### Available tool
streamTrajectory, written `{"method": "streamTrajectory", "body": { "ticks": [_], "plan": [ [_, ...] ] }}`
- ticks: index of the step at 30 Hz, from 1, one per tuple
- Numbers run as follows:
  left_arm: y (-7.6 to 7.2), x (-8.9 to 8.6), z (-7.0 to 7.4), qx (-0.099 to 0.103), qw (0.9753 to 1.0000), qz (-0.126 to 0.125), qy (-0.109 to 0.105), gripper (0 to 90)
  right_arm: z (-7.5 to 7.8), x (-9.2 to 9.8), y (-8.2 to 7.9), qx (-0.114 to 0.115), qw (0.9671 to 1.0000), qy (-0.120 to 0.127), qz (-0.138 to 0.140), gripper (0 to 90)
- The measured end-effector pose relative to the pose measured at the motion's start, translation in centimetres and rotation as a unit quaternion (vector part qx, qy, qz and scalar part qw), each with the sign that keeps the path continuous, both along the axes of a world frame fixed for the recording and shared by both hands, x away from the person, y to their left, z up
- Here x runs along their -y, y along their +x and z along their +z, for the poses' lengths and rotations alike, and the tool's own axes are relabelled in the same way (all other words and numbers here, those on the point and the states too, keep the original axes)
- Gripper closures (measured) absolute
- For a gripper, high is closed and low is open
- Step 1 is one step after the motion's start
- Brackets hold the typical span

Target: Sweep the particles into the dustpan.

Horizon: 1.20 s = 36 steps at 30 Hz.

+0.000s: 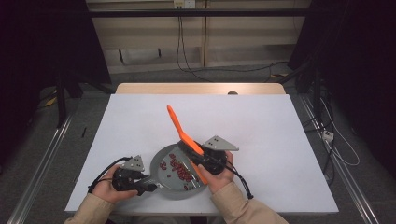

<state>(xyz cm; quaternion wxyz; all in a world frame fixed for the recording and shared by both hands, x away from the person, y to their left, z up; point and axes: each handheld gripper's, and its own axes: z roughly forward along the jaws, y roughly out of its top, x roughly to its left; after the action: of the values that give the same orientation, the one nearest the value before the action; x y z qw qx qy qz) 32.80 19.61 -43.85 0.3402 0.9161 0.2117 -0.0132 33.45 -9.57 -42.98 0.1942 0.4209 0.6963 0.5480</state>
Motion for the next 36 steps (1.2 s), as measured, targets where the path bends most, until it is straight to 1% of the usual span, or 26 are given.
{"method": "streamTrajectory", "body": {
  "ticks": [1,2,3,5,6,7,8,10,11,13,14,17,19,20,22,23,25,26,27,28,31,35,36],
  "plan": [
    [0.0,0.0,-0.1,-0.003,1.0000,-0.002,-0.004,63.9,0.3,0.4,0.1,0.003,1.0000,0.001,-0.004,71.0],
    [0.0,0.0,0.0,0.000,1.0000,-0.001,0.000,63.9,0.5,0.9,0.1,0.006,1.0000,0.002,-0.006,71.0],
    [0.0,0.0,0.0,0.000,1.0000,-0.002,0.000,63.8,0.6,1.3,0.2,0.009,0.9999,0.003,-0.007,71.0],
    [-0.1,0.0,0.0,0.002,1.0000,-0.001,0.003,63.7,0.7,2.1,0.3,0.015,0.9997,-0.008,-0.016,71.0],
    [-0.1,0.0,0.0,0.004,1.0000,-0.001,0.002,63.6,0.7,2.5,0.3,0.013,0.9997,-0.007,-0.018,71.0],
    [0.0,0.0,-0.1,0.002,1.0000,-0.002,-0.007,63.5,0.6,2.9,0.3,0.010,0.9996,-0.008,-0.023,71.0],
    [0.0,0.0,-0.1,0.001,1.0000,-0.003,-0.007,63.5,0.4,3.3,0.3,0.009,0.9995,-0.010,-0.027,71.0],
    [0.0,0.0,-0.2,0.003,0.9999,-0.004,-0.009,63.5,0.1,3.9,0.4,0.002,0.9994,-0.006,-0.035,71.0],
    [0.0,0.0,-0.2,0.004,1.0000,-0.003,-0.008,63.6,0.0,4.2,0.4,0.002,0.9992,-0.014,-0.037,71.0],
    [-0.1,0.0,-0.1,0.006,0.9999,-0.001,-0.011,63.9,0.0,4.5,0.4,0.004,0.9990,-0.021,-0.040,71.0],
    [-0.1,0.0,-0.1,0.011,0.9999,-0.001,-0.009,64.0,-0.1,4.7,0.4,0.005,0.9988,-0.026,-0.042,71.0],
    [0.0,-0.2,-0.1,0.015,0.9997,0.001,-0.019,64.1,-0.2,5.3,0.5,0.000,0.9986,-0.023,-0.048,71.0],
    [-0.1,-0.3,0.0,0.021,0.9996,0.004,-0.021,64.2,-0.2,5.7,0.5,0.001,0.9985,-0.021,-0.051,71.0],
    [-0.1,-0.3,-0.1,0.021,0.9994,0.004,-0.027,64.2,-0.2,5.8,0.5,0.000,0.9984,-0.019,-0.053,71.0],
    [-0.1,-0.3,-0.2,0.025,0.9993,0.012,-0.027,64.2,-0.2,6.1,0.5,0.003,0.9982,-0.024,-0.055,71.0],
    [-0.1,-0.3,-0.3,0.024,0.9991,0.011,-0.035,64.2,-0.2,6.2,0.5,0.002,0.9982,-0.023,-0.056,71.0],
    [-0.1,-0.4,-0.4,0.030,0.9988,0.016,-0.034,64.2,-0.2,6.5,0.5,0.004,0.9979,-0.022,-0.060,71.0],
    [-0.1,-0.5,-0.5,0.028,0.9987,0.017,-0.038,64.2,-0.2,6.6,0.5,0.003,0.9979,-0.023,-0.060,71.0],
    [-0.1,-0.5,-0.5,0.032,0.9986,0.023,-0.037,64.2,-0.2,6.7,0.5,0.004,0.9977,-0.024,-0.063,71.0],
    [0.0,-0.6,-0.5,0.033,0.9985,0.020,-0.040,64.2,-0.2,6.8,0.5,0.003,0.9977,-0.024,-0.063,71.0],
    [0.1,-0.8,-0.5,0.034,0.9980,0.024,-0.048,64.2,-0.2,7.0,0.4,0.003,0.9976,-0.023,-0.065,71.0],
    [0.1,-1.0,-0.5,0.038,0.9967,0.040,-0.059,64.2,-0.2,7.1,0.5,0.005,0.9975,-0.023,-0.067,71.0],
    [0.1,-1.1,-0.5,0.038,0.9966,0.041,-0.060,64.2,-0.1,7.1,0.5,0.006,0.9973,-0.026,-0.068,71.0]
  ]
}}
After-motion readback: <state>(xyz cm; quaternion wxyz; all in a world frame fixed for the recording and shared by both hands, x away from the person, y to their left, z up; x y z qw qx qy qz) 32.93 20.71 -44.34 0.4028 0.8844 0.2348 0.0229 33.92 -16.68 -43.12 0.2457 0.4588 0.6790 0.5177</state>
